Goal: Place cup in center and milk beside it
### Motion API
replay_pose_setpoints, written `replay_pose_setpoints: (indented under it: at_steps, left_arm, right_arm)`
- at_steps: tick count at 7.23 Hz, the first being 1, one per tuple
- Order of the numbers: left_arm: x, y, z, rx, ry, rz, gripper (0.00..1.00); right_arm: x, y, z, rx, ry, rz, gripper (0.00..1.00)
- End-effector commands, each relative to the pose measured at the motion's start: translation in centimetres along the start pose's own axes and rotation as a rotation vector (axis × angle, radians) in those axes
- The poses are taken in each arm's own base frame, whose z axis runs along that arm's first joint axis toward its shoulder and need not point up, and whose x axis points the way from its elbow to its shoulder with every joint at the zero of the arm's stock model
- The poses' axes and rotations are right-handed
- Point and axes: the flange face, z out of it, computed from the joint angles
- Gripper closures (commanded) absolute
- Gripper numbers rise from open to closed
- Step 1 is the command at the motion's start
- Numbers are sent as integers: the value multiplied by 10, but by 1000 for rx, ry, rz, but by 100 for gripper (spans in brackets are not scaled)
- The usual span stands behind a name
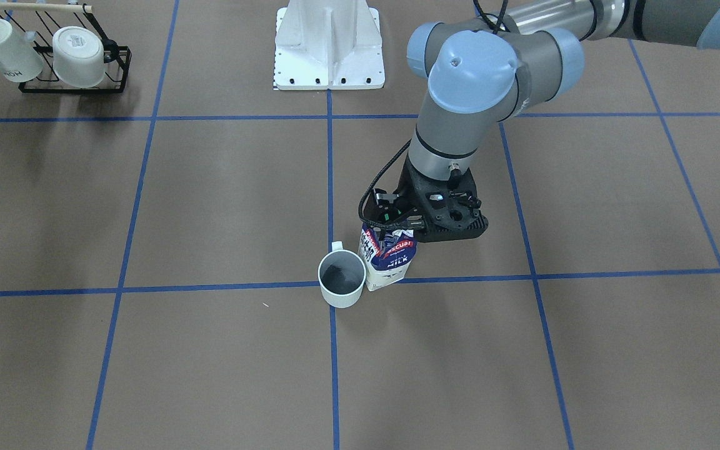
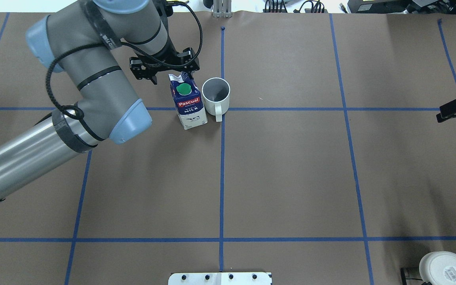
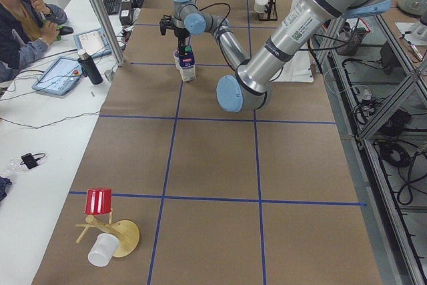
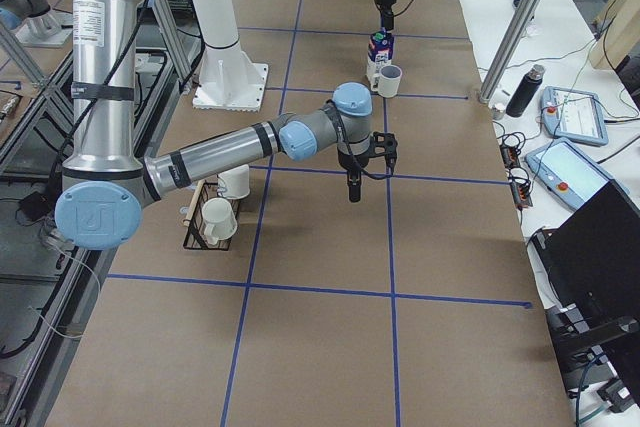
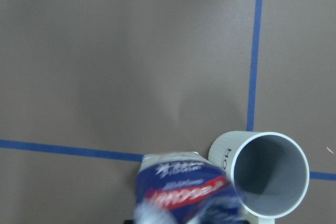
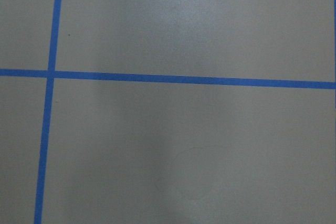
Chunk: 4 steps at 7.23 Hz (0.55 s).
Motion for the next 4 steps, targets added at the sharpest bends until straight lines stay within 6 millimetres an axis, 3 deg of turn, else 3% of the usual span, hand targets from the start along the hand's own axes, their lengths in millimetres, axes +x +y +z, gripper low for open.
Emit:
replay_pose_setpoints:
  at_steps: [1, 2, 3, 4]
  left_arm:
    - [-84, 4, -63, 41, 42, 40, 2]
    - [-145, -5, -95, 45, 42, 108, 2]
    - [-209, -7, -100, 50, -1, 173, 2]
    - [-286, -6, -101, 45, -70, 310, 2]
  right_arm:
    - [1, -1, 4, -10, -4, 8, 0]
    - [3, -1, 6, -14, -2, 11, 0]
    - [0, -11, 10, -12, 1, 10, 0]
    - [1, -18, 14, -1, -1, 1, 0]
